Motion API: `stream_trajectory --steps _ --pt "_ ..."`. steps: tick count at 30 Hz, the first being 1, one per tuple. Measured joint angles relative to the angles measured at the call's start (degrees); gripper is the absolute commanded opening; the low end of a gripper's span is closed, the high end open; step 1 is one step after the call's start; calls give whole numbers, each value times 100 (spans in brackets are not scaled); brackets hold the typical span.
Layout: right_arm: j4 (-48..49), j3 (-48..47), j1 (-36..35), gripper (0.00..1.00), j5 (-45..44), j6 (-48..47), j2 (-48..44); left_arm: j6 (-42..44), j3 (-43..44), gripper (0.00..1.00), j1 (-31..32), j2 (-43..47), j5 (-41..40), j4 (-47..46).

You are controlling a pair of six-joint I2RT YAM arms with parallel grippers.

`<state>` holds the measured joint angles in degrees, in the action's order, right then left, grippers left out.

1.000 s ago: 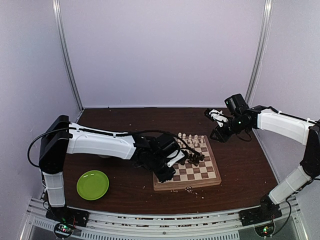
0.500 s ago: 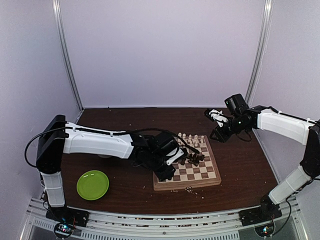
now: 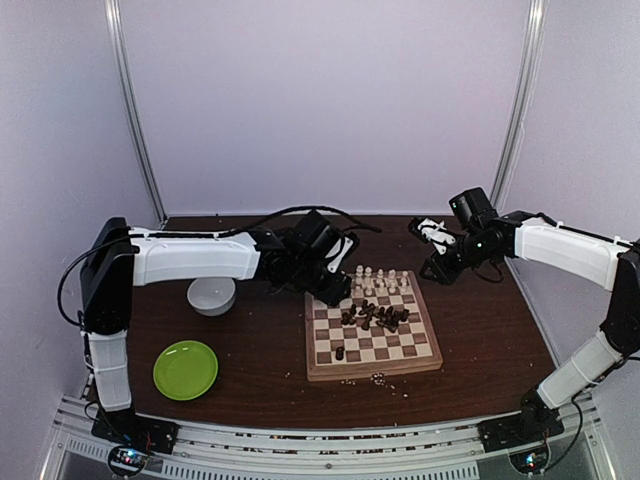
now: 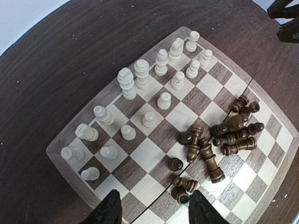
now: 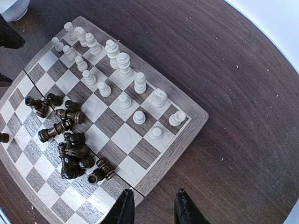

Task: Set up the chess pieces on the board
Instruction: Pick up the rook from the chessboard.

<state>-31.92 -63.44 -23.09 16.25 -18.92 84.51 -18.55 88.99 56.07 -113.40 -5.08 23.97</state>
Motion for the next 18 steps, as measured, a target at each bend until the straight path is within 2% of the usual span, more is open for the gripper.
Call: stream_trajectory --steps 10,18 --pt "-50 0 0 31 0 -48 2 -70 361 45 33 -645 376 127" --pt "-72 0 0 31 2 -63 2 -98 382 34 33 -741 411 315"
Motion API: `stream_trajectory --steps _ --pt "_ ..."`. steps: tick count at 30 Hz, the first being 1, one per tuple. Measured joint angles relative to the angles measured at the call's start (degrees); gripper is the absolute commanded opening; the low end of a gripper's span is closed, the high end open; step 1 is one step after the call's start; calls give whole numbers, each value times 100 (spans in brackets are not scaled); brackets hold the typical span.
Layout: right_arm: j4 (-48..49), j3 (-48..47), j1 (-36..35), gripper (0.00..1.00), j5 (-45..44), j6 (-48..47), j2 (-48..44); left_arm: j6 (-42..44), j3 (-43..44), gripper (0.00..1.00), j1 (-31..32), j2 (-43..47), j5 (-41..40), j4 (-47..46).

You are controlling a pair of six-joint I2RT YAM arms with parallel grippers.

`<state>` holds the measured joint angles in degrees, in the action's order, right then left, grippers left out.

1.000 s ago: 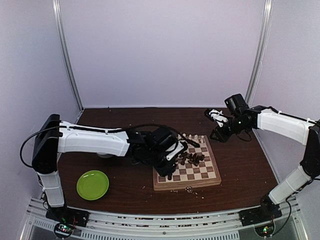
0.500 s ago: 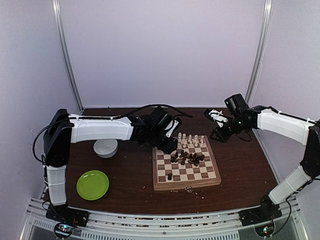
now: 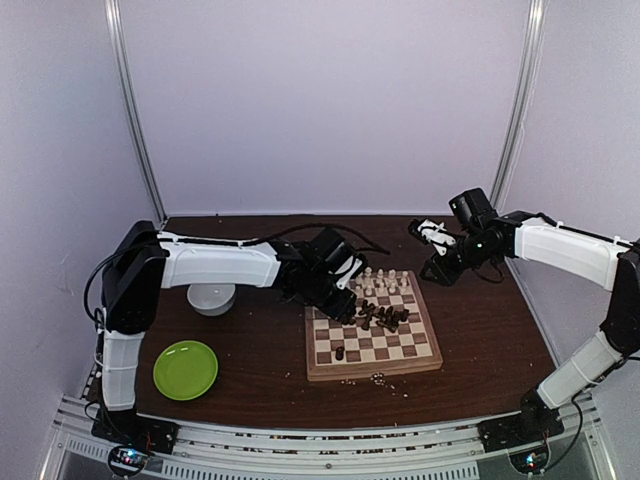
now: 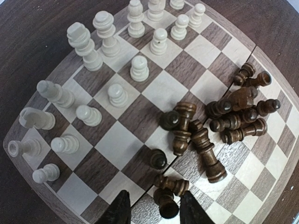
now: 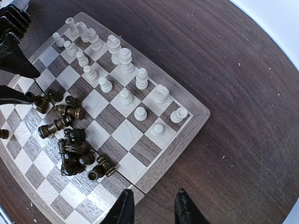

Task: Set up the chess pieces on the board
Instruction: Pick up the rook from the chessboard.

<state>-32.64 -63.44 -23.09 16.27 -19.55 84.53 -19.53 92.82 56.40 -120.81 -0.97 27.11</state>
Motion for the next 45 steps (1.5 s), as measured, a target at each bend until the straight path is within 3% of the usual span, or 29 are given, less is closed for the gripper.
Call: stream_trajectory --steps 9,17,24,45 --pt "-13 0 0 31 -2 -13 0 -35 37 43 0 -66 122 0" --pt "-15 0 0 31 0 -22 9 -37 37 34 0 -74 179 0" --pt "-17 0 0 31 -2 -24 26 -37 37 35 0 -114 225 0" --pt "-35 0 0 31 -2 -24 59 -44 37 12 0 -155 232 0"
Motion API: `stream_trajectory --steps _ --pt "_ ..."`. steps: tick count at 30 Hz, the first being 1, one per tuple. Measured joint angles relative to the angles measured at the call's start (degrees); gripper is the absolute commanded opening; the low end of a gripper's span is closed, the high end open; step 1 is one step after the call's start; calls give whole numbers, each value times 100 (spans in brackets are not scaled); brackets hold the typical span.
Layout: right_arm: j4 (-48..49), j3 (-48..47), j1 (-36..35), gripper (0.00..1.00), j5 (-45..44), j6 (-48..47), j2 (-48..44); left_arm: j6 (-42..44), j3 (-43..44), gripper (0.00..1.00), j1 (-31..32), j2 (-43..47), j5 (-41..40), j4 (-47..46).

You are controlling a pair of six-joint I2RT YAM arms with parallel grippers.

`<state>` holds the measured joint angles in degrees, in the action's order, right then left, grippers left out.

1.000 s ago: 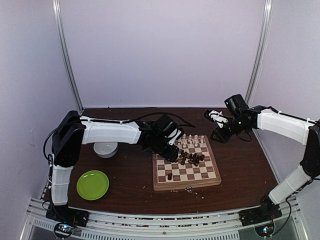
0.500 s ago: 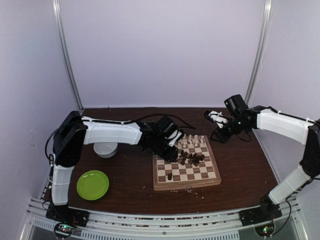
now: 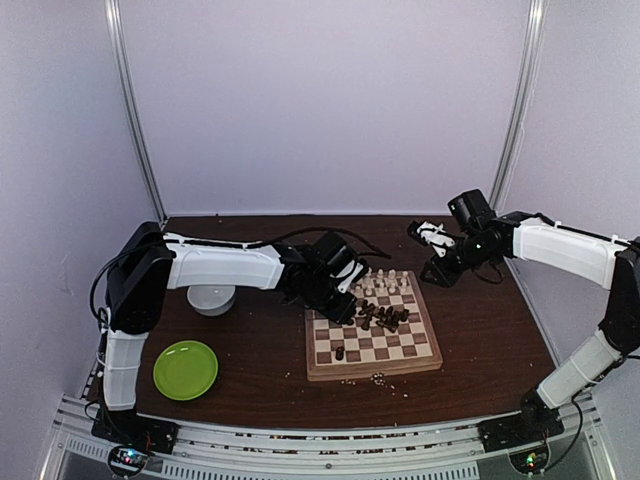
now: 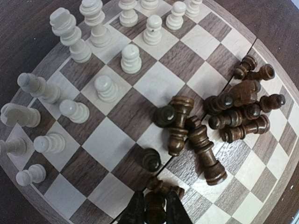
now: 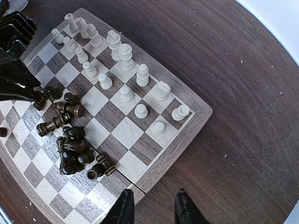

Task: Set up the chess pieces on the board
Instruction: Pick up the rook from the chessboard, then place the rook at h8.

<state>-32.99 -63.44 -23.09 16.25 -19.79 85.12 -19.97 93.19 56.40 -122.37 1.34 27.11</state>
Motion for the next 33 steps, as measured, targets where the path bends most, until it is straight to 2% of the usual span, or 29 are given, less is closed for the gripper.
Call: stream_trajectory --steps 10,33 --pt "-24 0 0 31 0 0 7 0 -9 2 0 2 0 -7" --pt "-26 0 0 32 7 0 7 -76 -984 0 85 765 103 -96"
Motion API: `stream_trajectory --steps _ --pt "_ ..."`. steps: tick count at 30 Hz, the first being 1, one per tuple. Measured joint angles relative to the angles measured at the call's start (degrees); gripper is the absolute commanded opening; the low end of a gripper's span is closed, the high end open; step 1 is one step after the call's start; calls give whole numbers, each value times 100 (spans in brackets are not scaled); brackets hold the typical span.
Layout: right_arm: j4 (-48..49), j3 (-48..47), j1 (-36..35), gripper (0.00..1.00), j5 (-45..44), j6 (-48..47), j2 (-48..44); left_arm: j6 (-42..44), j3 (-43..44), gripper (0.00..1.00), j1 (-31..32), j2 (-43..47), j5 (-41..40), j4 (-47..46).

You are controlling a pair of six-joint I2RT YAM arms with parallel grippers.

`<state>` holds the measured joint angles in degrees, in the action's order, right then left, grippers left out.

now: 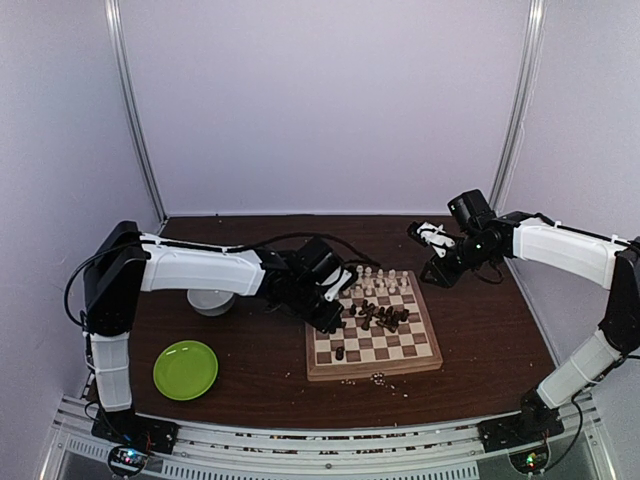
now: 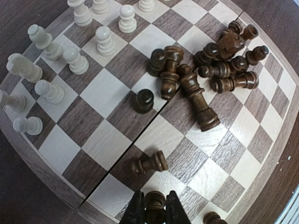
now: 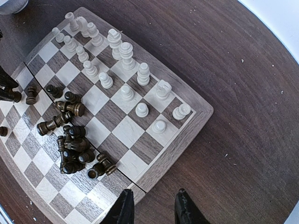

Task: Set up the chess pieces on the board
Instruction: Place the rook at h8.

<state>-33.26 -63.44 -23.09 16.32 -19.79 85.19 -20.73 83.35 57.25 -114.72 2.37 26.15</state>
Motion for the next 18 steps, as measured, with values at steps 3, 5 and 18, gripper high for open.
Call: stream_trajectory --steps 3,5,18 --pt "-2 0 0 32 13 0 2 -11 -98 0 9 55 2 -13" --pt "-2 0 0 32 15 0 2 -22 -153 0 22 87 7 -17" --pt "-24 0 0 32 35 0 55 -90 -800 0 197 570 24 -61"
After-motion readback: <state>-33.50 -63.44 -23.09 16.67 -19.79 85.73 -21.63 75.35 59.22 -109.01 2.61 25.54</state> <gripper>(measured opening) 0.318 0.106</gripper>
